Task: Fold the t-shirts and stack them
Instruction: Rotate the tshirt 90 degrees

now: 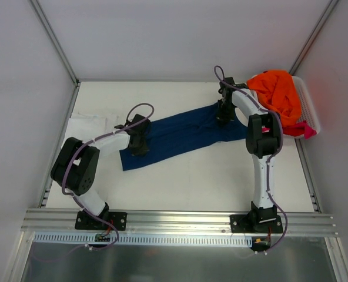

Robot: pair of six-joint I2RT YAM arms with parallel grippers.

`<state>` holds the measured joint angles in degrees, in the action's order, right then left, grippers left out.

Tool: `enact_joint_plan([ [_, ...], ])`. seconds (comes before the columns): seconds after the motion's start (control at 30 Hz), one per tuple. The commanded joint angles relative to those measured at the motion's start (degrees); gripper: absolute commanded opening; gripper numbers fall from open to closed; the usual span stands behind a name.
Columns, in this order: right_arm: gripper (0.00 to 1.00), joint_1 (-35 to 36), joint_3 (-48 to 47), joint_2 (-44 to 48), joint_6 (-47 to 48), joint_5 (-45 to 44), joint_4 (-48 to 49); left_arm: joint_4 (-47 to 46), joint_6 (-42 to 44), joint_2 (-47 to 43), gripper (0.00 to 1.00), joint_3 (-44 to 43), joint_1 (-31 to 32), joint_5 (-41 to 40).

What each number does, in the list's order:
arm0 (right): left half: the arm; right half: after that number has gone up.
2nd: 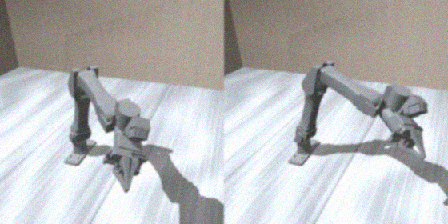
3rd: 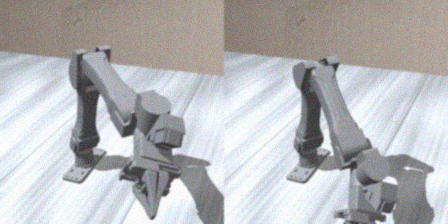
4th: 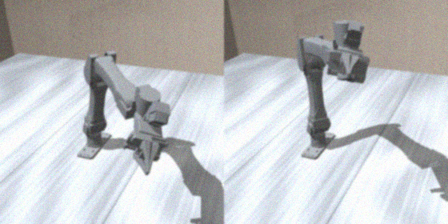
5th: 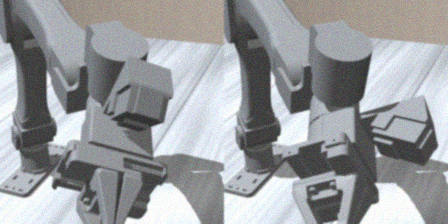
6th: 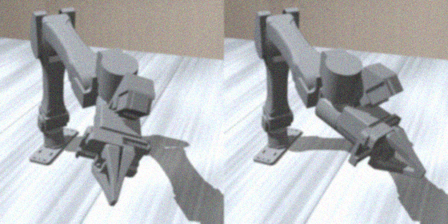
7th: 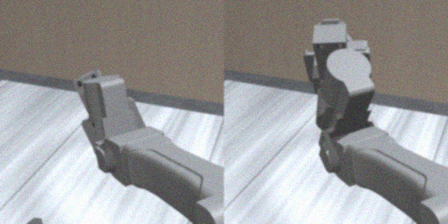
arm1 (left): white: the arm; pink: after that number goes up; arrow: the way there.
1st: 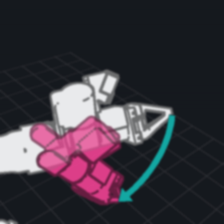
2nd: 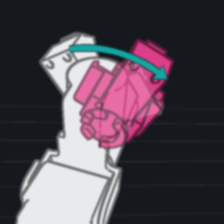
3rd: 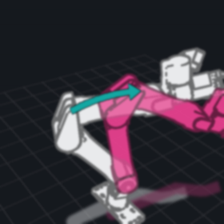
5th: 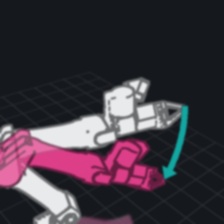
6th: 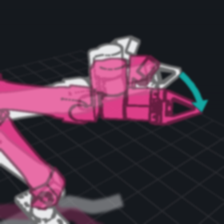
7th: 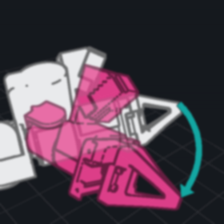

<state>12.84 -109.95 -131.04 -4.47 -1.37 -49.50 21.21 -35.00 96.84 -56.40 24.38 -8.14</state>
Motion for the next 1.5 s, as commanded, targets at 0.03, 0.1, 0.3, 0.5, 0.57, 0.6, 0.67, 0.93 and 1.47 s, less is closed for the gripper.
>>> enact_joint_plan([
  [0.03, 0.0, -0.36, -11.56, -4.73, 1.65, -0.92, -6.13, 2.43, -9.01, -3.76, 0.0, 7.86, 5.48, -1.69],
  [0.1, 0.0, -0.45, -14.49, -6.06, 2.09, -0.4, -7.37, 1.9, -11.83, -5.34, 0.0, 9.98, 7.69, -2.49],
  [0.3, 0.0, -0.45, -20.65, -9.49, 3.94, 1.62, -7.55, 1.46, -23.69, -7.45, 0.0, 15.18, 19.9, -6.71],
  [0.5, 0.0, -0.45, -22.76, -11.51, 3.94, 5.93, -6.05, 1.55, -31.87, -3.07, 0.0, 12.03, 32.37, -8.47],
  [0.57, 0.01, -0.62, -23.64, -12.04, 3.94, 7.25, -5.7, 1.55, -33.55, 0.78, 0.0, 8.6, 35.19, -8.3],
  [0.6, 0.0, -0.62, -23.73, -12.22, 3.94, 8.91, -5.35, 1.55, -34.07, 2.11, 0.0, 7.46, 36.34, -8.12],
  [0.67, 0.0, -0.71, -23.73, -12.31, 3.94, 11.73, -3.95, 1.46, -35.22, 6.33, 0.0, 3.42, 39.85, -7.94],
  [0.93, 0.01, -2.38, -26.1, -13.27, 3.68, 14.37, -0.69, 1.64, -37.5, 12.33, 0.0, -4.68, 48.47, -6.71],
  [1.47, 0.01, -3.35, -22.07, -14.17, -3.44, 30.45, 19.93, 2.52, -33.84, 9.25, 0.0, -10.65, 53.67, -13.12],
])
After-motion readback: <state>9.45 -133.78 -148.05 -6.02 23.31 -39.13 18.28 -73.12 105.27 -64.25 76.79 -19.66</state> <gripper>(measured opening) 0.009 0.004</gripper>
